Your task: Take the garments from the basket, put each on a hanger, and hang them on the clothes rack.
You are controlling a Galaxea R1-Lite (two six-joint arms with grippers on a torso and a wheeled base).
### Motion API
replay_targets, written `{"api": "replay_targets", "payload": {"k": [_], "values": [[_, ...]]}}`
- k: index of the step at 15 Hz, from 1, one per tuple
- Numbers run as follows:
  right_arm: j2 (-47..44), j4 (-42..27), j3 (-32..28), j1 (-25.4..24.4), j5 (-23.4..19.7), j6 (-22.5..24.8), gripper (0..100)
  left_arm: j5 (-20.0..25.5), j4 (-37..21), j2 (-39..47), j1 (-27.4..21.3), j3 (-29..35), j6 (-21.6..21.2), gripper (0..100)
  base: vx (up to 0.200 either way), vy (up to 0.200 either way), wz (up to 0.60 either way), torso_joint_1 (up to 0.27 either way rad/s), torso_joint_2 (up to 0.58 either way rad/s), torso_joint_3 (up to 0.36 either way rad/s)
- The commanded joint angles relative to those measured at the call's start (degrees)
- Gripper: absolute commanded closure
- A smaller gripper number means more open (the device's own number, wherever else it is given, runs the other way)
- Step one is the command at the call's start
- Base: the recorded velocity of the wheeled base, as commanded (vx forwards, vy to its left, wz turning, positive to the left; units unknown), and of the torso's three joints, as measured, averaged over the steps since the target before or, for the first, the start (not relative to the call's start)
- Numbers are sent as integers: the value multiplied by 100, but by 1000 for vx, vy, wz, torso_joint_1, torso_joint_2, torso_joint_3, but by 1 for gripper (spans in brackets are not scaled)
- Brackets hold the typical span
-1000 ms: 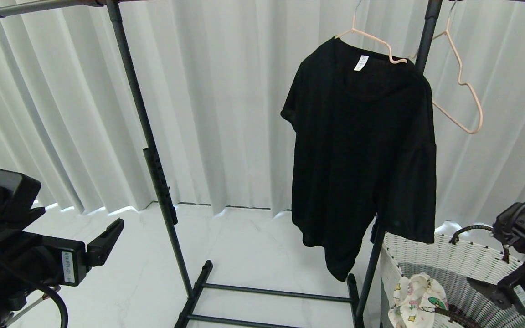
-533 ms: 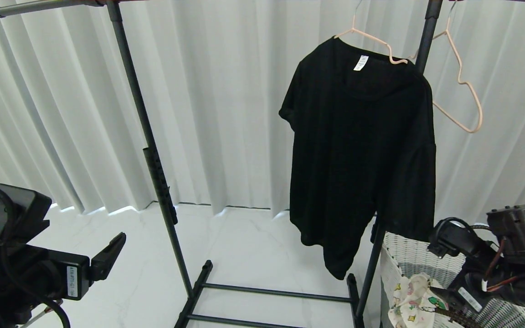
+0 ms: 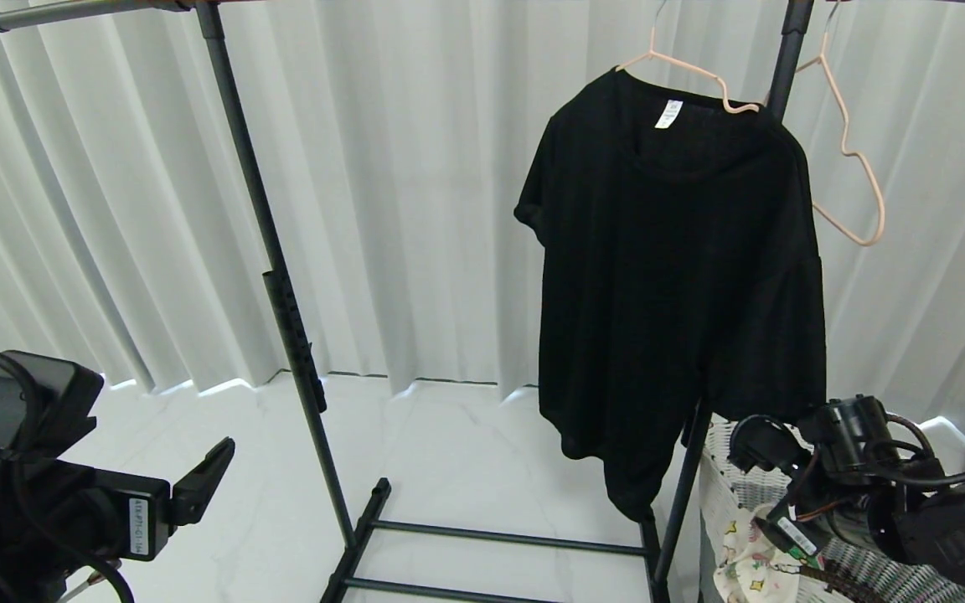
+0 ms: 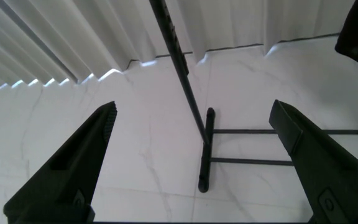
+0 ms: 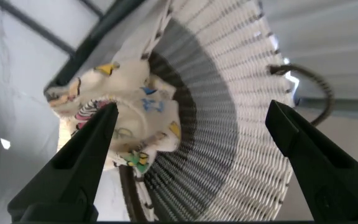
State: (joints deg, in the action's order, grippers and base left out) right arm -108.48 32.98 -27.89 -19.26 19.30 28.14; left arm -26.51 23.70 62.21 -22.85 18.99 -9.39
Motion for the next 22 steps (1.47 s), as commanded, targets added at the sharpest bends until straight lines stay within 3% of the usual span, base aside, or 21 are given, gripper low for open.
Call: {"api": "replay_targets", "payload": {"k": [1,7,8,13,16,19,22], "values": [[-331,25,-50,10,4,-1,0,-3,3,19,-1,-1,-2,0,0,0,0,0,0,0],[-533,447,-111,177,127,386,0,-3,3,63,-1,-1,-2,0,0,0,0,0,0,0],[-525,447,-111,168,118,386,100,-3,3,72,-1,-1,-2,0,0,0,0,0,0,0],[-41,482,-50,-78,101,403,100,-3,3,55,-1,-1,-11,0,0,0,0,0,0,0],[495,473,188,-544,83,403,100,-3,3,55,-9,-1,-19,0,0,0,0,0,0,0],[1084,464,891,-1396,127,430,100,-3,3,46,-62,8,-28,0,0,0,0,0,0,0],[1312,464,1181,-1713,136,517,100,-3,3,2,-106,8,-37,0,0,0,0,0,0,0]]}}
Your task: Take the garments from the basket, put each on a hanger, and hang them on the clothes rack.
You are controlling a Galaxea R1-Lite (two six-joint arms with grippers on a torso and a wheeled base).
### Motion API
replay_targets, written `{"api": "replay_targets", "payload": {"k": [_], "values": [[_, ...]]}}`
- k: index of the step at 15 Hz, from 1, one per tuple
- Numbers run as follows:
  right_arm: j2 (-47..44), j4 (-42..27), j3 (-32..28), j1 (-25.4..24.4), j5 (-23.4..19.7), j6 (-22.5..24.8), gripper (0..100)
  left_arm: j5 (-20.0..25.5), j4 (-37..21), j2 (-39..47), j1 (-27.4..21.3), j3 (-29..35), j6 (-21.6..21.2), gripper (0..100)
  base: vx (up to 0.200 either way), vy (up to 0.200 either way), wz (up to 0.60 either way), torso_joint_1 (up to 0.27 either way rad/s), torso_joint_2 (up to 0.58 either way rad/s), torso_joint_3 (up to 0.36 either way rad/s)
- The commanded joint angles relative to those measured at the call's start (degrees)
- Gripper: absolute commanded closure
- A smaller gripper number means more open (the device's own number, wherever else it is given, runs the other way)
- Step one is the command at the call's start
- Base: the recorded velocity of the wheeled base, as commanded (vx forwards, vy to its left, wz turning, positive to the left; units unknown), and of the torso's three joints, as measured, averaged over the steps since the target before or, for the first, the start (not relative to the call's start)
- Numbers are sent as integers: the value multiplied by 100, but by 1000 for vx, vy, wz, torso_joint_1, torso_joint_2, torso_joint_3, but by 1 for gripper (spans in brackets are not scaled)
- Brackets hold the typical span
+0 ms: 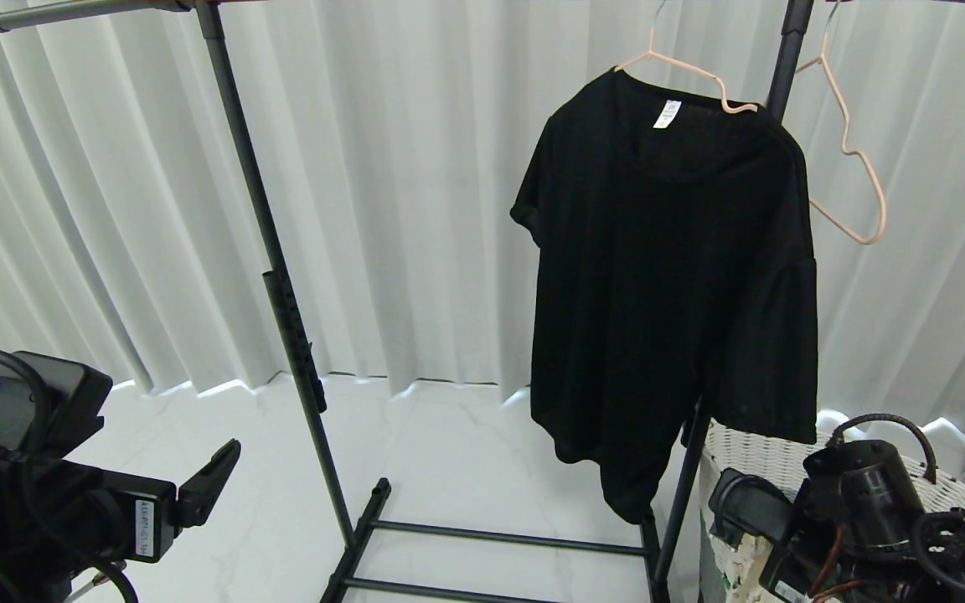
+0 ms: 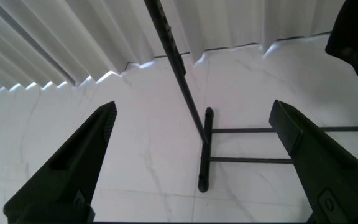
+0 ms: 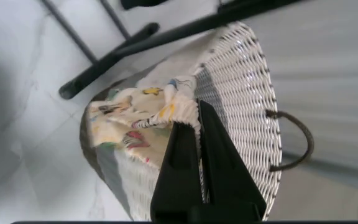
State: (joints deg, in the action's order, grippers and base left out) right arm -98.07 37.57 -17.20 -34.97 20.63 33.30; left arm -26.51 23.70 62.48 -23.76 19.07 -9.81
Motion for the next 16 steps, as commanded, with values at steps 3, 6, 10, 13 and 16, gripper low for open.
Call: {"api": "replay_targets", "payload": {"k": [3,6,10,13,16], "values": [[596,-110,-222,-141,3,62,100,-3,3,1,-15,1,-12,0,0,0,0,0,0,0],[1036,-1507,-1303,-150,-6,-79,100,-12,3,54,-15,-8,-29,0,-67,0,0,2,2,1],[1150,-2720,-2534,-343,-15,-615,100,-12,3,45,-67,-8,-21,0,-200,0,0,6,4,1],[957,-3098,-3105,-422,-68,-984,100,-3,3,177,-445,-35,41,0,-200,0,0,2,1,2],[763,-3450,-3685,-721,-76,-1538,100,551,3,247,-1263,124,718,0,-67,0,0,-1,1,-1]]}}
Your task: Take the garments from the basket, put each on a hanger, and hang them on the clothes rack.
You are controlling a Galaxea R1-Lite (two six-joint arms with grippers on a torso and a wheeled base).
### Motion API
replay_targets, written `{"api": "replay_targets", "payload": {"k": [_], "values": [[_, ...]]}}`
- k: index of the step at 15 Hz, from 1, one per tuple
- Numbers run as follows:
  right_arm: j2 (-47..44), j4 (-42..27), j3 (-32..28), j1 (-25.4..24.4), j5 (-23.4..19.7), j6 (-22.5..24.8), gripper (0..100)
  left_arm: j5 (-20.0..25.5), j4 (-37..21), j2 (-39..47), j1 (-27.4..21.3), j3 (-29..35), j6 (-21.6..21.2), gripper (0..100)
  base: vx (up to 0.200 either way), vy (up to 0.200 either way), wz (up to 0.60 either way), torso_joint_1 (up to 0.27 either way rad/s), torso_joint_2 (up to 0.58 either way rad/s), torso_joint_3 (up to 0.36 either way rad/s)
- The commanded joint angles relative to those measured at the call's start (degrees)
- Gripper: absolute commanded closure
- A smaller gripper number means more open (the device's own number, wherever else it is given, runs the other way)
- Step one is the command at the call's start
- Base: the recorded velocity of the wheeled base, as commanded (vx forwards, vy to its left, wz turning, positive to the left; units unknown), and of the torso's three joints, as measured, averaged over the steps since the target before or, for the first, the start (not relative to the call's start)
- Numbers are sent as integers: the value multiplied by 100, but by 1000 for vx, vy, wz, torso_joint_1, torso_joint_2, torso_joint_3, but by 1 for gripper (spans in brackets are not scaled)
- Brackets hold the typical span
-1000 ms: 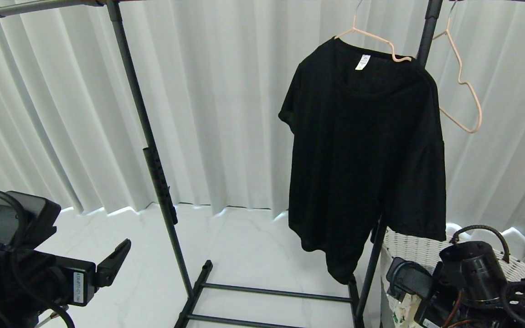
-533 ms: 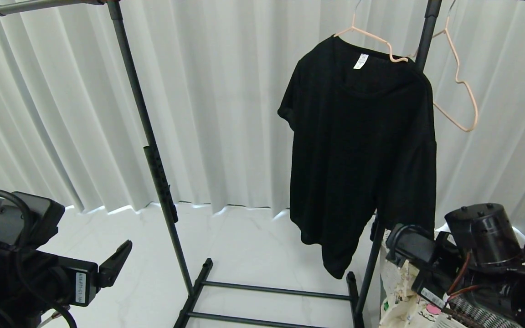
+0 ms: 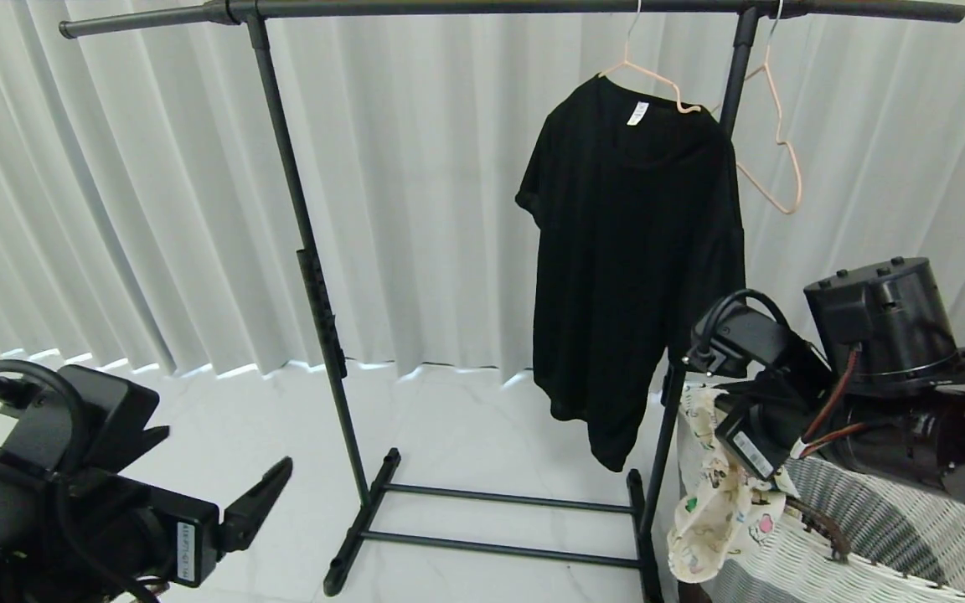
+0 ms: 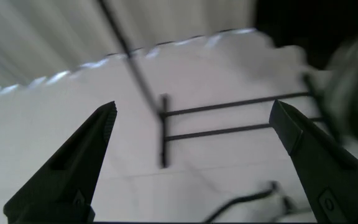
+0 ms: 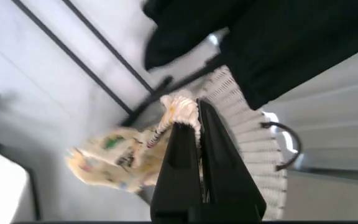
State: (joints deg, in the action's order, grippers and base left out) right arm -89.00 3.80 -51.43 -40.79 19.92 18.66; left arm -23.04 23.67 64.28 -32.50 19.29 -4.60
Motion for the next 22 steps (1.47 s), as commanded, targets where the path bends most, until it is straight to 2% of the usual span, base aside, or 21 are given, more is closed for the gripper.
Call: {"api": "replay_targets", "payload": {"k": [1,3,5,6,7,10,11,13,18,20,22], "values": [[-223,-196,-473,-280,-50,-240,100,564,6,76,-652,216,460,0,0,0,0,0,0,0],[-434,-328,-895,-535,-234,-522,100,1047,6,331,-1021,480,671,0,0,0,0,0,0,0],[-689,-328,-1282,-693,-340,-627,100,1117,6,700,-1303,796,811,0,0,0,0,0,0,0],[-882,-328,-1589,-843,-384,-724,100,1495,6,1034,-1602,963,1215,0,0,0,0,0,0,0],[-961,-328,-1730,-904,-384,-785,100,1715,6,1245,-1645,1069,1321,0,0,0,0,0,0,0],[-1023,-336,-2046,-1071,-542,-1023,100,1821,120,2115,-1760,1552,1435,0,0,0,0,0,0,0],[-1023,-328,-2099,-1089,-551,-1075,100,1900,340,2546,-1751,1710,1541,0,0,0,0,0,0,0],[-996,-328,-2169,-1107,-551,-1119,100,1970,718,3231,-1725,1912,1804,0,0,0,0,0,0,0],[-996,-389,-2424,-1159,-551,-1172,100,1952,1069,4488,-1619,2264,1857,0,0,0,0,0,0,0],[-996,-451,-2530,-1186,-551,-1225,100,1689,1271,5059,-1522,2448,2173,0,0,0,0,0,0,0],[-1005,-451,-2538,-1203,-568,-1242,100,1328,1271,5323,-1391,2475,2217,0,0,0,0,0,0,0]]}}
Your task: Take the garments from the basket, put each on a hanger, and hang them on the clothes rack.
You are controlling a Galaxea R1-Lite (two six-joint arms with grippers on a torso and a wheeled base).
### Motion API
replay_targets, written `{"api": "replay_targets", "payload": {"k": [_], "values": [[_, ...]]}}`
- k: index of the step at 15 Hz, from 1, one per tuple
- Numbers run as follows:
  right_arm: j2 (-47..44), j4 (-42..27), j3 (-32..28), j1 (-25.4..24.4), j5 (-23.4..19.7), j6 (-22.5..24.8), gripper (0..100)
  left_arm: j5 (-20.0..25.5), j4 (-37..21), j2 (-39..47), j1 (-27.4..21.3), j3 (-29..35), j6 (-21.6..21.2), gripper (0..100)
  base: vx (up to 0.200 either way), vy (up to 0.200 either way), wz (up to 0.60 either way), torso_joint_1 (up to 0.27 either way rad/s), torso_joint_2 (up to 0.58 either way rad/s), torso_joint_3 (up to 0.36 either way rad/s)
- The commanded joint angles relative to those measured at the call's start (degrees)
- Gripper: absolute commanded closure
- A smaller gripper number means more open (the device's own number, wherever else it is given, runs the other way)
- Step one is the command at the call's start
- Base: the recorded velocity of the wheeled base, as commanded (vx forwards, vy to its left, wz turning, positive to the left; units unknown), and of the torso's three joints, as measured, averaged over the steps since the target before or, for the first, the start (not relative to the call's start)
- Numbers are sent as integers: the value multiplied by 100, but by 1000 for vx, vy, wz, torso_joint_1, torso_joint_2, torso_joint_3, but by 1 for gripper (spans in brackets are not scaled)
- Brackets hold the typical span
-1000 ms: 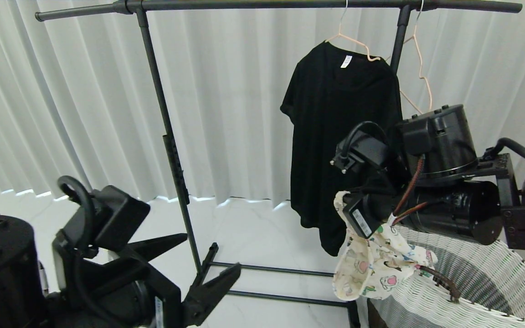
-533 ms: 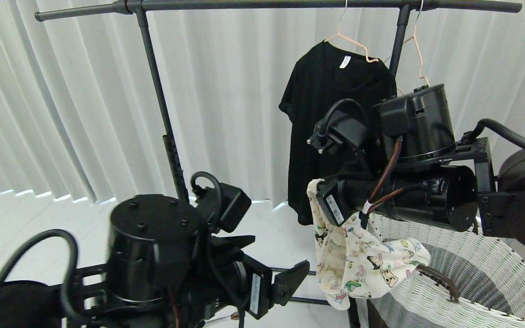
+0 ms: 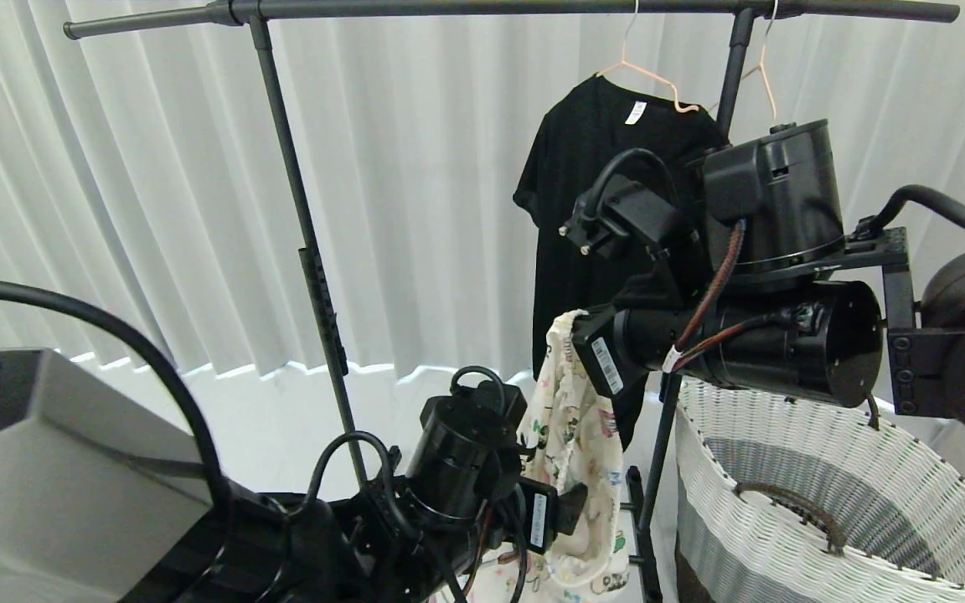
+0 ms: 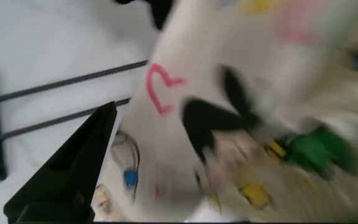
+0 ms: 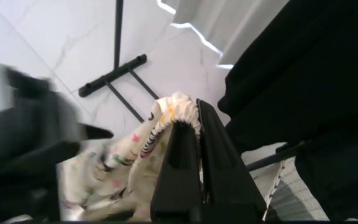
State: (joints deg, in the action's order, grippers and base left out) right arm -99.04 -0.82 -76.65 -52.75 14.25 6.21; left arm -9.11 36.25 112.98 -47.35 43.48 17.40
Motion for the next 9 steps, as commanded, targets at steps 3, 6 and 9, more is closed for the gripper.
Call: {"api": "replay_targets", "payload": {"k": [3,6,9], "values": [[-54,11,10,10,-28,-49,100,-241,13,154,156,-516,-8,0,0,0,0,0,0,0],[-63,11,54,19,-19,-225,100,-337,13,-382,288,-1184,-245,0,0,0,0,0,0,0],[42,-50,72,63,8,-225,100,-434,22,-778,991,-1896,-1318,0,0,0,0,0,0,0]]}}
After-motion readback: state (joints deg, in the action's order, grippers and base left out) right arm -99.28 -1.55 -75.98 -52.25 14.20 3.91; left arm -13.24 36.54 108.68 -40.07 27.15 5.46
